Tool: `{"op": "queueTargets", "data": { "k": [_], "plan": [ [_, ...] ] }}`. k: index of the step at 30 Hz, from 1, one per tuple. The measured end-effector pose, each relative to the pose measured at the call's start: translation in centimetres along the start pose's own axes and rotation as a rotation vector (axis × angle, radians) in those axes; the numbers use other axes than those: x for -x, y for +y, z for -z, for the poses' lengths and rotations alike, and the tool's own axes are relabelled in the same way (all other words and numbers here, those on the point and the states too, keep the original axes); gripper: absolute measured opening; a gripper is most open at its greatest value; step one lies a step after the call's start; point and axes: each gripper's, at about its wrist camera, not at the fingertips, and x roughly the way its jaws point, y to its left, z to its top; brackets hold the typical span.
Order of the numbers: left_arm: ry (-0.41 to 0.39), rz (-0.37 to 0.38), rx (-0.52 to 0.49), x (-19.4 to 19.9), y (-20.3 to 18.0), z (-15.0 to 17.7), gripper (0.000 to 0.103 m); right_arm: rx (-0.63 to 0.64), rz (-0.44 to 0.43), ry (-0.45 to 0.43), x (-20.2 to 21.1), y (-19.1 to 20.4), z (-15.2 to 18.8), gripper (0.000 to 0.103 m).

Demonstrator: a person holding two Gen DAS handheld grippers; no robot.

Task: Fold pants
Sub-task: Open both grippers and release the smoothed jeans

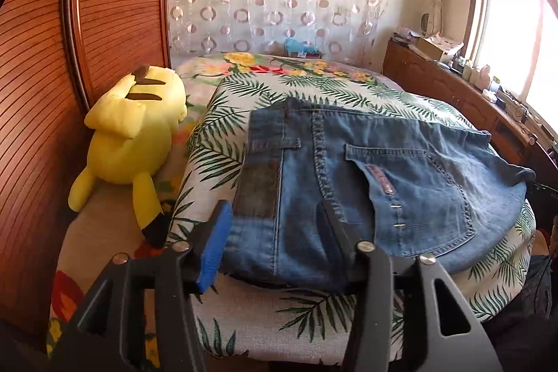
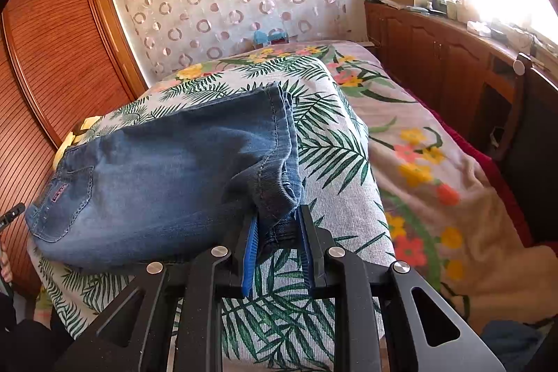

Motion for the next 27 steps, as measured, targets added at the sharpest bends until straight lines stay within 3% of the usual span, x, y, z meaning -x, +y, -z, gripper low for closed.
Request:
{"op": "queueTargets", "data": {
  "k": [2, 15, 27],
  "plan": [
    [-0.007, 0.015, -0.010, 0.0, -0.6, -0.1, 0.076, -0.002, 0.000, -0.006, 0.2, 0.0, 0.0, 0.022],
    [0.058, 0.151, -0.064, -3.7, -6.0, -0.6, 0.079, 0.012, -0.016, -0.026, 1.2, 0.0, 0.4, 0.024],
    [0.098, 0.150, -0.135, -5.5, -9.6, 0.0, 0.079, 0.017, -0.004, -0.031, 0.7, 0.2, 0.5, 0.039]
  ]
}}
